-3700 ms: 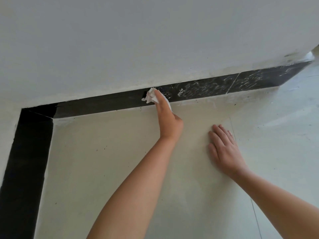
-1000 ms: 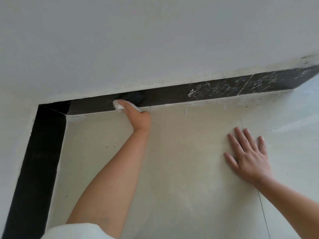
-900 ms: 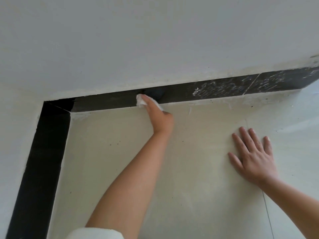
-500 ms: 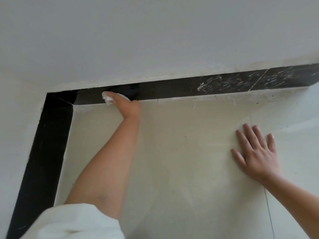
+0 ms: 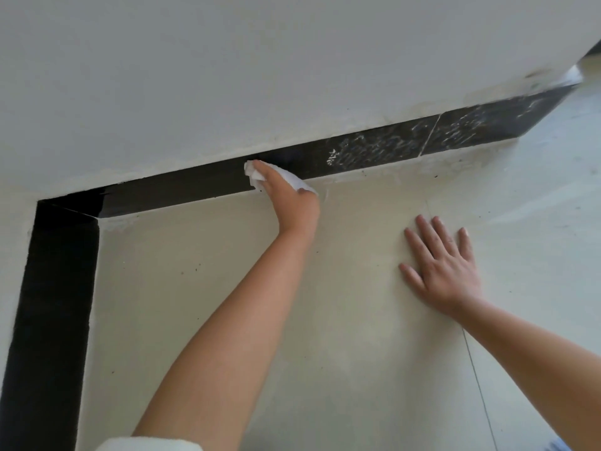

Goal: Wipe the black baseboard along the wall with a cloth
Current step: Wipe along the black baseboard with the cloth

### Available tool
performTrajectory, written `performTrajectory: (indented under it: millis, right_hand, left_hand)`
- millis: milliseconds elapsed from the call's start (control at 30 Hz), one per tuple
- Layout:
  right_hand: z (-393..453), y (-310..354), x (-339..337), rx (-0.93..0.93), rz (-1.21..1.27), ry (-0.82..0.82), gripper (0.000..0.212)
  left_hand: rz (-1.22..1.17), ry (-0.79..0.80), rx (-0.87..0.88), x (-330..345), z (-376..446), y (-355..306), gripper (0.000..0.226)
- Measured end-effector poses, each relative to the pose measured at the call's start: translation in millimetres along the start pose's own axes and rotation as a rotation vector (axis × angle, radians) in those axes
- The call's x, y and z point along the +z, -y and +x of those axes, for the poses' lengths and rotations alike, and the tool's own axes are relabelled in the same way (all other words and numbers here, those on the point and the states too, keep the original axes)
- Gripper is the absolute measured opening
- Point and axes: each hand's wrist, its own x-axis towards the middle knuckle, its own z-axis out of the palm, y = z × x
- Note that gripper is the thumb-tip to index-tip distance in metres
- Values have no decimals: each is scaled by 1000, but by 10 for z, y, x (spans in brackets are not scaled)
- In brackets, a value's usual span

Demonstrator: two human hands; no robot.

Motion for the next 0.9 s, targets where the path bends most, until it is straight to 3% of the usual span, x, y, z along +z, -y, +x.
performTrajectory:
  millis: [100,233,433,533,900]
  right_hand:
    - [-5,-2,-7,-6,-6,4,107]
    - [-7,-22,-25,-9,24,-1,88]
    - [-147,-177,-87,-8,151,-55,86]
    - [-276,-247,-87,21,193,-72,96]
    - [-276,-472,-110,-25,69,-43,64]
  left_hand:
    - [27,40,55,71,-78,-41,77]
    - [187,226,183,181,-170,90,79]
    - [291,250,195,318,-140,146,84]
    - [315,282,170,424,-183,134,84]
    - [12,-37,291,962,-394,-390,77]
